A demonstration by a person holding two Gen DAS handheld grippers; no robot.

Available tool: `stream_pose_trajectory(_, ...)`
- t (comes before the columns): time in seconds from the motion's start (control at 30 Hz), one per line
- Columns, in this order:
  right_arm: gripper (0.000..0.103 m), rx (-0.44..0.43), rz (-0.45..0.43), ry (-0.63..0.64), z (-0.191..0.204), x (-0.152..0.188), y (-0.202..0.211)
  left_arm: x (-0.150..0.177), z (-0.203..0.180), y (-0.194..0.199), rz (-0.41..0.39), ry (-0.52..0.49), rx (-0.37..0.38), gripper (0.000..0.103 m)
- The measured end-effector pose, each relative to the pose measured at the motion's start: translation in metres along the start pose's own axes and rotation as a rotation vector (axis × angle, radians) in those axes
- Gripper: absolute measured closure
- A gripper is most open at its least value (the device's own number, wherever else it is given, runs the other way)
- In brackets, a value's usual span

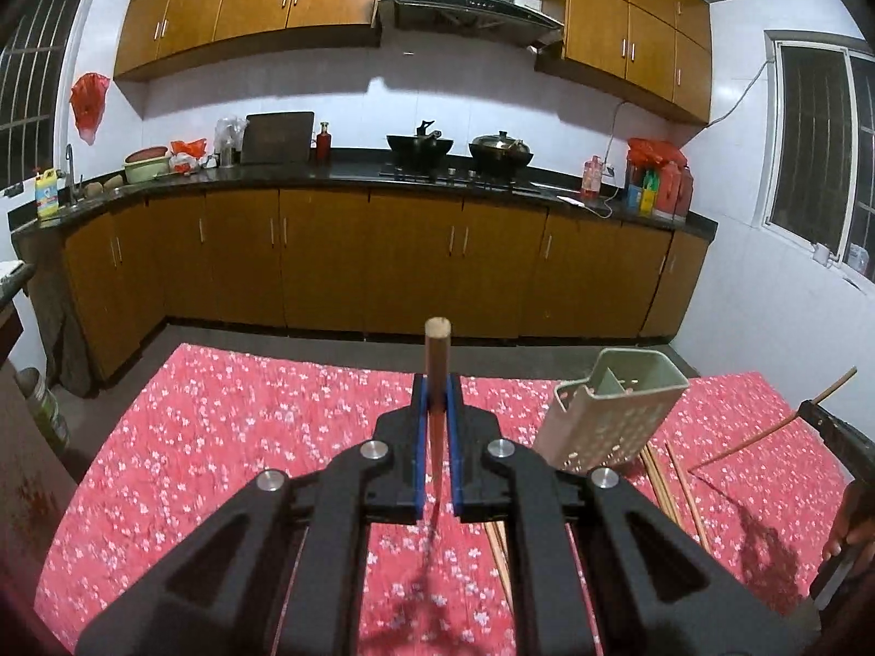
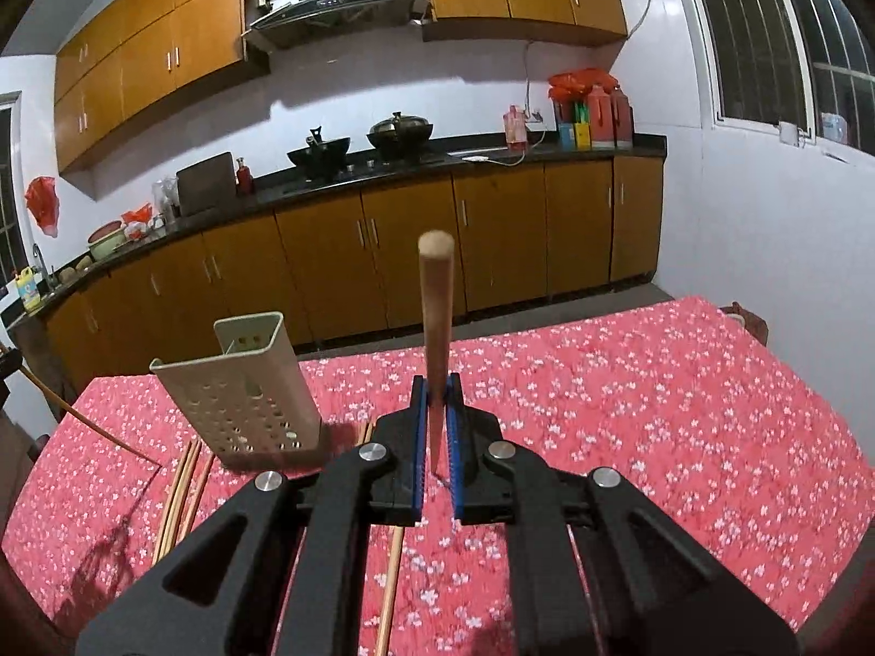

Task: Organize utensils
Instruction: 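Lift both held chopsticks and lower them upright into the beige utensil holder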

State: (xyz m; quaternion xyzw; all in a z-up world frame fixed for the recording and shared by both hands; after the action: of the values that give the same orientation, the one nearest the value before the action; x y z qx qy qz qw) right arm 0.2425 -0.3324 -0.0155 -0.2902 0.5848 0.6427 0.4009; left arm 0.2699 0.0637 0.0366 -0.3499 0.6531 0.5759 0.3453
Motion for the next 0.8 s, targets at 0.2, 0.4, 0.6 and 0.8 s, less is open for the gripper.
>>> stream_pose_trajectory(0.2, 0.096, -0.025, -0.086, -0.037, 0.005, -0.048, 0.011, -0.032, -0.006, 0.004, -0.041, 0.002, 0.012, 0.095)
stream_pose_trajectory(0.4, 0.096, -0.166, -0.222, -0.061, 0.033, -0.111, 0.045, -0.091, -0.029, 0.037, -0.173, -0.002, 0.077, 0.095)
stream_pose_trajectory(0.6, 0.096, -0.273, -0.213, -0.013, 0.065, -0.119, 0.049, -0.118, -0.052, 0.057, -0.257, 0.020, 0.148, 0.095)
stream_pose_trajectory(0.8, 0.096, -0.299, -0.141, 0.014, 0.082, -0.105, 0.025, -0.113, -0.069, 0.048, -0.268, 0.045, 0.211, 0.095)
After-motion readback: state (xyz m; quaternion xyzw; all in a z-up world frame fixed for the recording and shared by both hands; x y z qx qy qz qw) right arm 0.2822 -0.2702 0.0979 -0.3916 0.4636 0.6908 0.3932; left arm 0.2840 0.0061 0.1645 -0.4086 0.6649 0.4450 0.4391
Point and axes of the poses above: each gripper's, at about its wrist camera, not at the fingertips, and y roughly against the way its jaws point, z to its left, x to its underside, the point moved 6 cm from there along -y, roughly the way its jaws point, and after that the axes turned 5 degrees about z, right-handed, at the moved point
